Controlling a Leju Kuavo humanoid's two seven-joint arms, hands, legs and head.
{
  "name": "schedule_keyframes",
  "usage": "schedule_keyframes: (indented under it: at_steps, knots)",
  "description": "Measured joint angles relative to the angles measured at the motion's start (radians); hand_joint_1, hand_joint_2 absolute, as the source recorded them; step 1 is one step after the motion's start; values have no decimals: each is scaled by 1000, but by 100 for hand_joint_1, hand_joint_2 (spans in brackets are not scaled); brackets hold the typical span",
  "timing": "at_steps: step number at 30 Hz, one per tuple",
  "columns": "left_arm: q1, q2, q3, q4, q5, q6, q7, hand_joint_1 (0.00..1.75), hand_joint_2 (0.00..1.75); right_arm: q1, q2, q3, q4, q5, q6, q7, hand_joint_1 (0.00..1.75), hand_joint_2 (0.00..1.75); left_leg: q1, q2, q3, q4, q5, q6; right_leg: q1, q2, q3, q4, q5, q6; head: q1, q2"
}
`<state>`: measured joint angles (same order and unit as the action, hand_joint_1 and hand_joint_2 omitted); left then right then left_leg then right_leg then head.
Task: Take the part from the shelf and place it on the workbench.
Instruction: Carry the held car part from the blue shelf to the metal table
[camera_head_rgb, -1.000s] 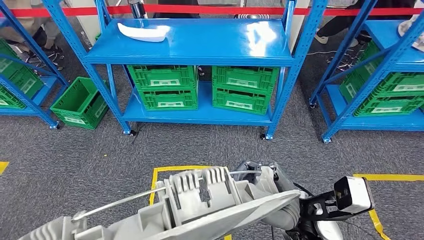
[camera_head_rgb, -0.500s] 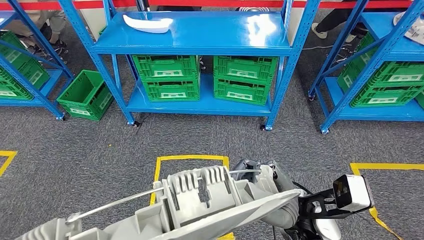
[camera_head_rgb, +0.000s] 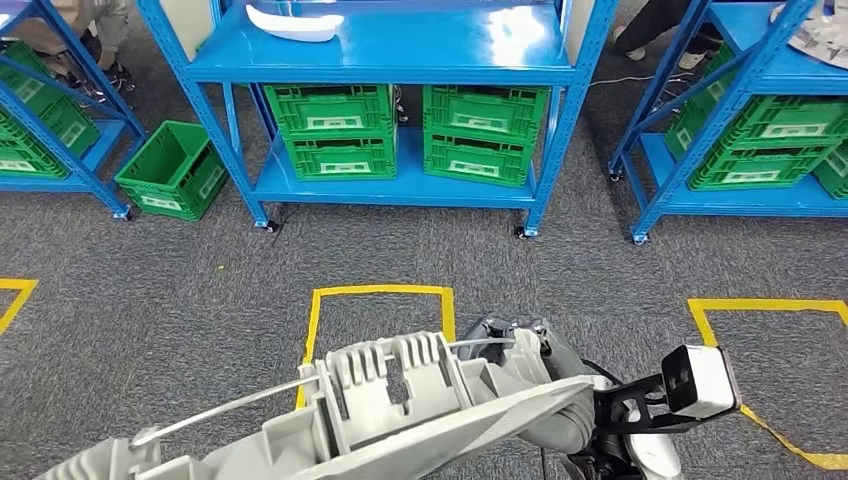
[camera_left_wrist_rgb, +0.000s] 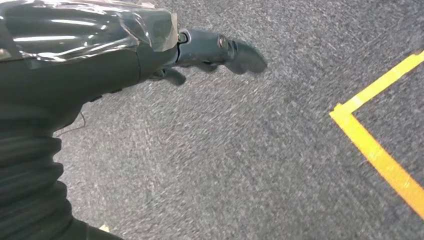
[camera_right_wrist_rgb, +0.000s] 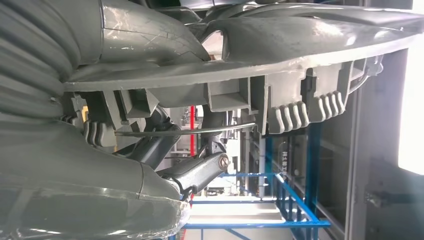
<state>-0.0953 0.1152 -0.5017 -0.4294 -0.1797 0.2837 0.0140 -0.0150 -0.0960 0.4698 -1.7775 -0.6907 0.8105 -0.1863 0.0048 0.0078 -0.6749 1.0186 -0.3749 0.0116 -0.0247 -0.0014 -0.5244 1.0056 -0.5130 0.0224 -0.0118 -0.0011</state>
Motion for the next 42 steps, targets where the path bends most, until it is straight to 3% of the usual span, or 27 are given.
schedule_keyframes:
  at_steps: [2, 4, 5, 7, 9, 11, 13, 15, 16, 17, 19, 20, 21, 22, 24, 26, 27, 28, 30, 32, 34, 35, 36, 38, 39, 40, 42]
  knots:
    - [3, 0, 3, 0, 0, 0, 0, 0, 175, 0, 1, 0, 0, 0, 2, 1, 175, 175, 5, -4, -19, 56, -69, -13, -7, -3, -16, -3, 20, -17, -2, 0]
    - [4, -1, 7, 0, 0, 0, 0, 0, 175, -1, 2, 0, 1, 0, 4, 1, 175, 175, 10, -6, -44, 178, -167, -24, -6, -5, -37, -3, 39, -24, -4, 0]
    - [5, -2, 8, 0, 0, 0, 0, 0, 175, -1, 3, 1, 2, 0, 5, 1, 175, 175, 11, -6, -52, 236, -194, -28, -6, -6, -48, -2, 48, -23, -4, 0]
    - [5, -3, 11, 0, 0, 0, 0, 0, 175, -1, 3, 3, 6, 0, 7, 1, 175, 175, 16, -6, -27, 274, -181, -33, -6, -6, -74, -2, 68, -20, -4, 0]
    - [5, -3, 16, 0, 0, 0, -1, 0, 175, -3, 3, 6, 8, 0, 8, 2, 175, 175, 19, -7, 63, 183, -133, -31, -7, -5, -97, -1, 89, -13, -5, 0]
    - [2, -3, 18, 0, 0, 1, -3, 0, 175, -5, 3, 8, 8, 0, 9, 2, 175, 175, 16, -11, 169, 34, -137, -21, -5, -4, -108, -1, 106, 0, -4, 0]
    - [2, -2, 20, 0, 0, 2, -4, 0, 175, -7, 4, 9, 8, 0, 9, 2, 175, 175, 8, -14, 212, -42, -159, -8, -5, -5, -113, -7, 125, 18, -3, 0]
    - [3, -3, 21, 0, 0, 2, -5, 0, 175, -8, 3, 10, 9, 1, 9, 2, 175, 175, 3, -11, 201, -53, -141, 8, -8, -6, -120, -12, 135, 31, -2, 0]
    - [3, -4, 22, 0, 0, 1, -5, 0, 175, -9, 3, 10, 9, 1, 9, 2, 175, 175, 3, -8, 192, -58, -127, 18, -9, -5, -128, 0, 119, 29, -1, 0]
    - [3, -4, 23, 0, -1, 1, -6, 0, 175, -9, 2, 11, 10, 1, 9, 1, 175, 175, 3, -5, 180, -62, -112, 27, -8, -5, -143, 33, 85, 23, 1, 0]
    - [2, -6, 24, -1, -3, -1, -6, 0, 175, -9, 1, 13, 11, 2, 9, 1, 175, 175, 0, -2, 150, -60, -86, 40, -9, -3, -179, 158, -7, 7, 4, 0]
    - [2, -7, 24, -1, -5, -1, -6, 0, 175, -8, 0, 13, 11, 2, 10, 1, 175, 175, -4, -1, 133, -57, -74, 43, -9, -2, -192, 225, -36, 7, 5, 0]
    - [2, -7, 24, -1, -6, -1, -6, 0, 175, -8, -1, 13, 12, 2, 11, 0, 175, 175, -7, -1, 115, -53, -62, 44, -9, -2, -194, 273, -46, 13, 5, 0]
    - [2, -8, 24, -1, -7, -1, -6, 0, 175, -7, -2, 13, 12, 2, 12, 0, 175, 175, -10, 0, 96, -48, -51, 44, -9, -2, -179, 287, -35, 22, 5, 0]
    - [2, -11, 26, -1, -10, -1, -6, 0, 175, -7, -3, 14, 13, 3, 13, -3, 175, 175, -14, -1, 57, -33, -31, 41, -6, -2, -99, 211, 4, 34, 5, 0]
    - [2, -14, 29, -1, -14, -1, -6, 0, 175, -9, -3, 14, 13, 5, 14, -6, 175, 175, -17, -2, 28, -18, -14, 33, 1, -3, 7, 64, -6, 22, 3, 0]
    - [2, -15, 32, -2, -16, -1, -7, 0, 175, -9, -3, 14, 13, 6, 14, -7, 175, 175, -17, -2, 19, -16, -4, 28, 5, -3, 35, 13, -19, 13, 3, 0]
    - [2, -15, 34, -2, -17, -1, -7, 0, 175, -9, -3, 13, 13, 7, 15, -8, 175, 175, -16, -1, 14, -16, 7, 21, 10, -3, 46, -16, -28, 5, 3, 0]
    - [4, -15, 36, -2, -20, -2, -6, 0, 175, -7, -3, 13, 13, 10, 15, -11, 175, 175, -11, -3, 4, -19, 22, 8, 9, -3, 29, -24, -11, -7, 4, 0]
    - [7, -14, 37, -1, -21, -3, -6, 0, 175, -5, -1, 13, 13, 12, 15, -12, 175, 175, -6, -7, -14, 12, -33, -5, 1, -5, 7, -28, 17, -23, 3, 0]
    - [8, -13, 39, -1, -22, -4, -5, 0, 175, -4, 1, 13, 13, 14, 15, -13, 175, 175, 2, -8, -37, 118, -146, -20, -1, -6, -22, -28, 46, -30, 0, 0]
    - [8, -13, 39, -1, -22, -5, -4, 0, 175, -3, 2, 13, 13, 14, 15, -13, 175, 175, 6, -8, -45, 185, -186, -26, 0, -6, -38, -27, 61, -30, 0, 0]
    - [8, -12, 40, -1, -22, -5, -4, 0, 175, -3, 2, 13, 13, 15, 15, -14, 175, 175, 10, -8, -46, 242, -200, -31, 0, -6, -56, -26, 76, -28, 0, 0]
    - [7, -13, 40, -1, -23, -7, -4, 0, 175, 0, 3, 13, 14, 16, 16, -17, 175, 175, 16, -8, -8, 269, -160, -36, -1, -5, -91, -24, 103, -23, 0, 0]
    - [6, -13, 41, -1, -24, -7, -4, 0, 175, 1, 3, 13, 13, 16, 17, -19, 175, 175, 18, -9, 40, 228, -134, -36, -1, -5, -107, -24, 117, -19, -1, 0]
    - [4, -13, 41, -2, -25, -8, -4, 0, 175, 1, 3, 12, 13, 17, 19, -22, 175, 175, 19, -10, 106, 155, -129, -34, -1, -4, -119, -23, 130, -14, -1, 0]
    - [-2, -13, 43, -5, -28, -8, -4, 0, 175, 0, 4, 11, 12, 18, 22, -28, 175, 175, 15, -13, 227, -7, -161, -23, 2, -6, -130, -25, 154, -1, 0, 0]
